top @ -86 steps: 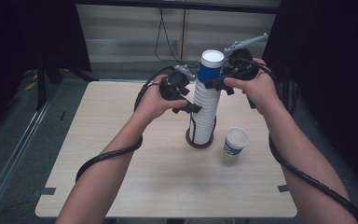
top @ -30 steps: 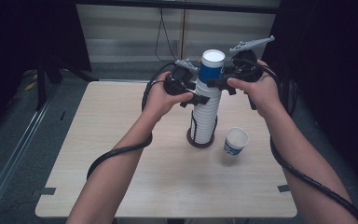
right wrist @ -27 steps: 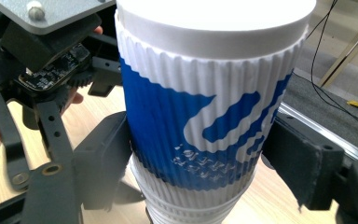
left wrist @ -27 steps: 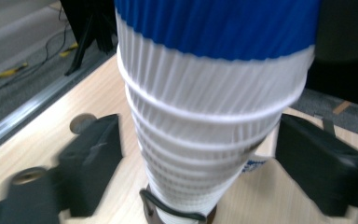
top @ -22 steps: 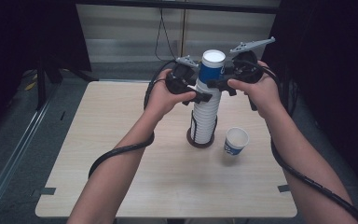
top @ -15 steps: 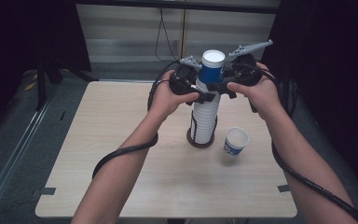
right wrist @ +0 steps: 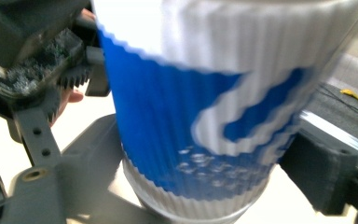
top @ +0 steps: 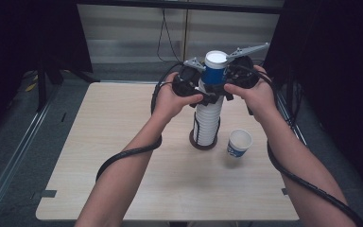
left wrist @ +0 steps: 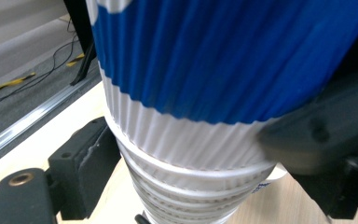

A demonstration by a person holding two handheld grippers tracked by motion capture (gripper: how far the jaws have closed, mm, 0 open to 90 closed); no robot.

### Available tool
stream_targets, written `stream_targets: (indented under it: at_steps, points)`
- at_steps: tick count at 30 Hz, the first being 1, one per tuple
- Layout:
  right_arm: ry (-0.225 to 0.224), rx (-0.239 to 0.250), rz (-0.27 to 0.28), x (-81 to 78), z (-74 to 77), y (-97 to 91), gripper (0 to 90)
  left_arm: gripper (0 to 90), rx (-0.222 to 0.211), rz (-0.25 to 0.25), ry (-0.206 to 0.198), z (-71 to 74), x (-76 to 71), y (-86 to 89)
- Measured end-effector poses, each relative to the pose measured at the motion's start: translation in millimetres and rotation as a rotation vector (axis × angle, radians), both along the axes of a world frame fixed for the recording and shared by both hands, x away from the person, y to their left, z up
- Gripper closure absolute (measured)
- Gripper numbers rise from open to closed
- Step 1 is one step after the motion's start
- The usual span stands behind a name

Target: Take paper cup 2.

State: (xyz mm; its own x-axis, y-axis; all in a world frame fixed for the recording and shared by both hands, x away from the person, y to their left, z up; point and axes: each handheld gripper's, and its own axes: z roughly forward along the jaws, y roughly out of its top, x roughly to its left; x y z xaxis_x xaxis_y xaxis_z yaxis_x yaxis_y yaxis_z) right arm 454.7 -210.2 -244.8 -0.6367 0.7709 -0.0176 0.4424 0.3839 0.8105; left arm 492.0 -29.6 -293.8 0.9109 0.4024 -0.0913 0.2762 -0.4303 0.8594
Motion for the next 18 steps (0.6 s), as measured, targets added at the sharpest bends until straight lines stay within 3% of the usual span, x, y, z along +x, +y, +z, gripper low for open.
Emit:
stream_targets:
  at_steps: [1,18]
  points:
    - [-0.001,0.023,-0.004,-0.9,2.3,-1.5,19.3,13.8,-0.001,-0.005,-0.002,-0.2,0.1,-0.1]
    - [0.007,0.013,-0.007,-2.2,7.9,-2.2,20.4,14.0,0.002,-0.006,-0.003,-0.1,-1.1,-1.0]
